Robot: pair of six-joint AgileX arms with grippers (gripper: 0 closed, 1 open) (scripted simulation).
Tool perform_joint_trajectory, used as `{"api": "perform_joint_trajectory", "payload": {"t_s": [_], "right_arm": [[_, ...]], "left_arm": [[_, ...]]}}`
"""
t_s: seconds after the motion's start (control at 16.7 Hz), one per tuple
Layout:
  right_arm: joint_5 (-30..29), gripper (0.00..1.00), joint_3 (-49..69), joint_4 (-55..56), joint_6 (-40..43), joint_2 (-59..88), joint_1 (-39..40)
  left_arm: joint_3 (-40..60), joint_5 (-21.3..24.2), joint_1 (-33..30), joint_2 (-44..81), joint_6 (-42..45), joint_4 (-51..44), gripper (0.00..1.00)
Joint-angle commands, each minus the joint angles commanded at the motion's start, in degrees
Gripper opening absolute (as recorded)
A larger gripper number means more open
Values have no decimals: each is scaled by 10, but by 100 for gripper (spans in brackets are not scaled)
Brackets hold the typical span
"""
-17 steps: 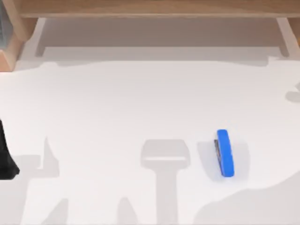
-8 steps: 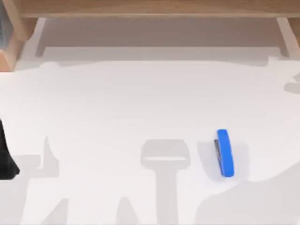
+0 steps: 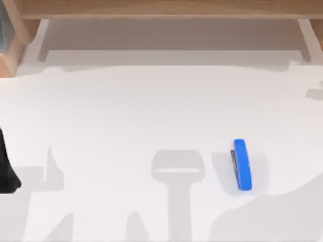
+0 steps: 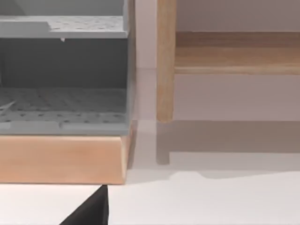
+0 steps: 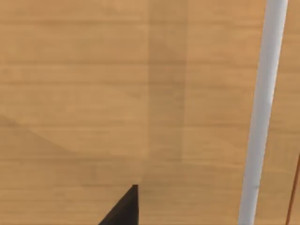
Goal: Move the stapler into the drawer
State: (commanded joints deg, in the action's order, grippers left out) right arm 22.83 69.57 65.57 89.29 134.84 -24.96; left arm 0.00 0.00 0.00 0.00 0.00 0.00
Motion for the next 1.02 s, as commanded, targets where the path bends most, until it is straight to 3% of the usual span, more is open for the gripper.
{"api": "perform_joint_trajectory", "payload": {"t_s": [0.48, 1.02], "right_arm": [[0, 2, 0, 0, 0, 0, 0], [0, 0, 0, -1, -1, 1, -2]], "left_arm": [[0, 0, 0, 0, 0, 0, 100], [0, 0, 0, 0, 0, 0, 100]]}}
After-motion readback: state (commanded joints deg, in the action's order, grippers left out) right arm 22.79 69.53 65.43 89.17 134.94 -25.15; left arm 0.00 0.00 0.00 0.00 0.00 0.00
